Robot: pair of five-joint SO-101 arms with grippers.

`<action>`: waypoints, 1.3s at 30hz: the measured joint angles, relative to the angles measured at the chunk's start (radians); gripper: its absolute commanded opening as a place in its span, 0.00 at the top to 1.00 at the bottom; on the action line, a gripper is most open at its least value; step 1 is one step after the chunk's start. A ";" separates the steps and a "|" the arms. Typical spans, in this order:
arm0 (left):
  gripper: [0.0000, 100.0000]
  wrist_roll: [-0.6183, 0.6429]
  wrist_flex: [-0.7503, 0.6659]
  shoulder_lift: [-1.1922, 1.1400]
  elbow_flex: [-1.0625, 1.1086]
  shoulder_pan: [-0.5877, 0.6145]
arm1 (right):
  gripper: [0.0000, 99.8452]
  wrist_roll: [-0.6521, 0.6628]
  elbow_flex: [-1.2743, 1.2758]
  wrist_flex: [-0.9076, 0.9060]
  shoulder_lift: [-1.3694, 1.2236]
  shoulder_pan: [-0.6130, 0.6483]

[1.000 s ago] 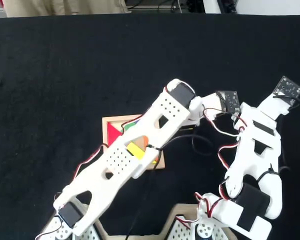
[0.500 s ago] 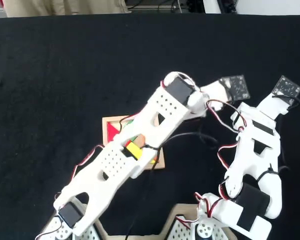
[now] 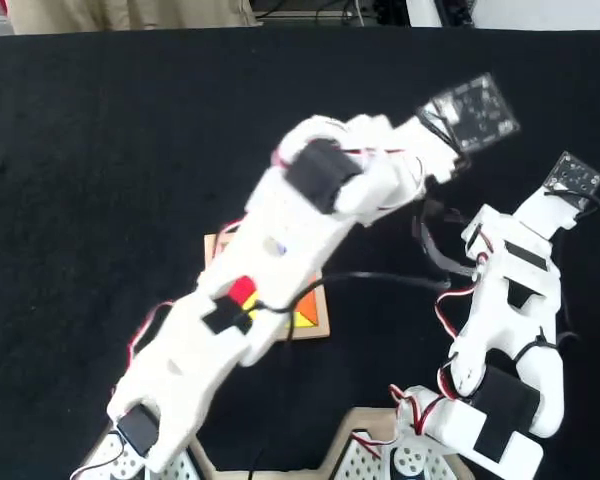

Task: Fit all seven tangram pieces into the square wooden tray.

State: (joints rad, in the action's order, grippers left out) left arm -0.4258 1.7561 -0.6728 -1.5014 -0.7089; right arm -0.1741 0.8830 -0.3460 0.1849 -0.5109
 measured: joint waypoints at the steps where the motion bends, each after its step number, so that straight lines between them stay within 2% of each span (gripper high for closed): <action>1: 0.96 0.006 0.000 0.044 0.002 0.000 | 0.99 0.000 0.000 0.000 0.000 0.000; 4: 0.96 0.015 0.000 0.175 0.063 0.000 | 0.99 0.000 0.000 0.000 0.000 0.000; 17: 0.96 0.015 0.000 0.715 0.569 0.054 | 0.99 0.000 0.000 0.000 0.000 0.000; 22: 0.96 0.015 0.000 0.947 0.727 0.187 | 0.99 0.000 0.000 0.000 0.000 0.000; 28: 0.96 0.043 -0.021 1.128 0.965 0.405 | 0.98 0.000 0.000 0.000 0.000 0.048; 34: 0.96 0.195 -0.164 1.332 1.224 0.621 | 0.98 0.012 0.000 -0.025 0.048 0.141; 39: 0.96 0.209 -0.338 1.545 1.585 0.703 | 0.98 0.127 -0.046 -0.250 0.252 0.255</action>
State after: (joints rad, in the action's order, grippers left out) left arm -0.2171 1.4185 0.8723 0.0836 -0.0061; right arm -0.0468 0.8370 -0.5961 0.4365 -0.2562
